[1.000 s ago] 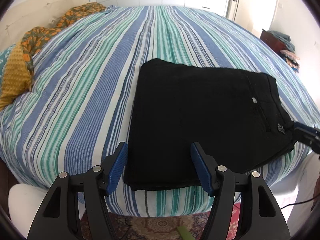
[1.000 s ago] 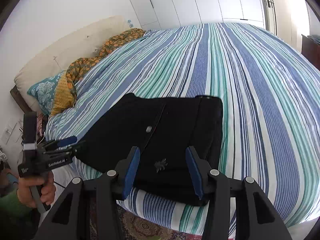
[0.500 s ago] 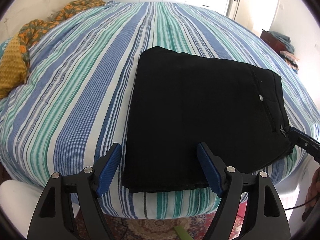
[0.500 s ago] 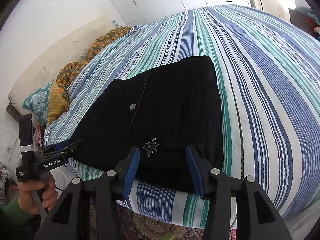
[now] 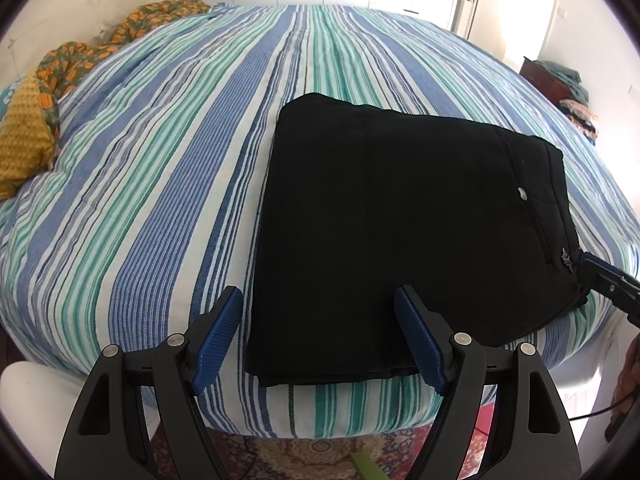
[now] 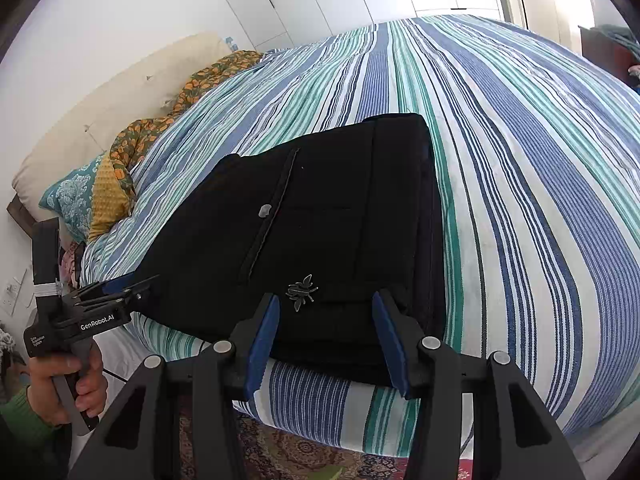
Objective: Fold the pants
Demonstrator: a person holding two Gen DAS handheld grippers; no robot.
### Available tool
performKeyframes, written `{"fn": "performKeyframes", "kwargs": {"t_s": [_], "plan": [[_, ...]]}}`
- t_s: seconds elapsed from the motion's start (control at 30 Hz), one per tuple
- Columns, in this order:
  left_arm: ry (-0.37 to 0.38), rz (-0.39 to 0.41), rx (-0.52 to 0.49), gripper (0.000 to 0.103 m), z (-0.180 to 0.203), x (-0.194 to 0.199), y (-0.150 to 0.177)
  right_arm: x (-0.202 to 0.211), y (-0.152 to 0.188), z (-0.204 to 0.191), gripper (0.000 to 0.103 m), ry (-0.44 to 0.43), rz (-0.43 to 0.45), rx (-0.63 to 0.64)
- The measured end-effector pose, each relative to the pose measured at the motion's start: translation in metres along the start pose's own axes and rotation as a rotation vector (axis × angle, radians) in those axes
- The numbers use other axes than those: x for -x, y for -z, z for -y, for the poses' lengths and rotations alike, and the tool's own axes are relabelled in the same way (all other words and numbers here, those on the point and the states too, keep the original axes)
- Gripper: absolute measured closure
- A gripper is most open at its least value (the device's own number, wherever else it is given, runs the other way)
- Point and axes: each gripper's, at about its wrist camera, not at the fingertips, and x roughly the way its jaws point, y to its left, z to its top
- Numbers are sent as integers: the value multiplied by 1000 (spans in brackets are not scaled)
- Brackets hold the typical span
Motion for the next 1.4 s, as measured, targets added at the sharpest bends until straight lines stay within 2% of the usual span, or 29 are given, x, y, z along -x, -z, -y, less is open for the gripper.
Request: {"fn": "performKeyframes", "kwargs": {"t_s": [0.2, 1.4], "plan": [[-10, -1, -3, 20, 0, -2, 0, 0, 0, -1, 53, 3, 0, 5], [-7, -4, 6, 18, 0, -3, 0, -3, 2, -2, 52, 19, 0, 35]]}}
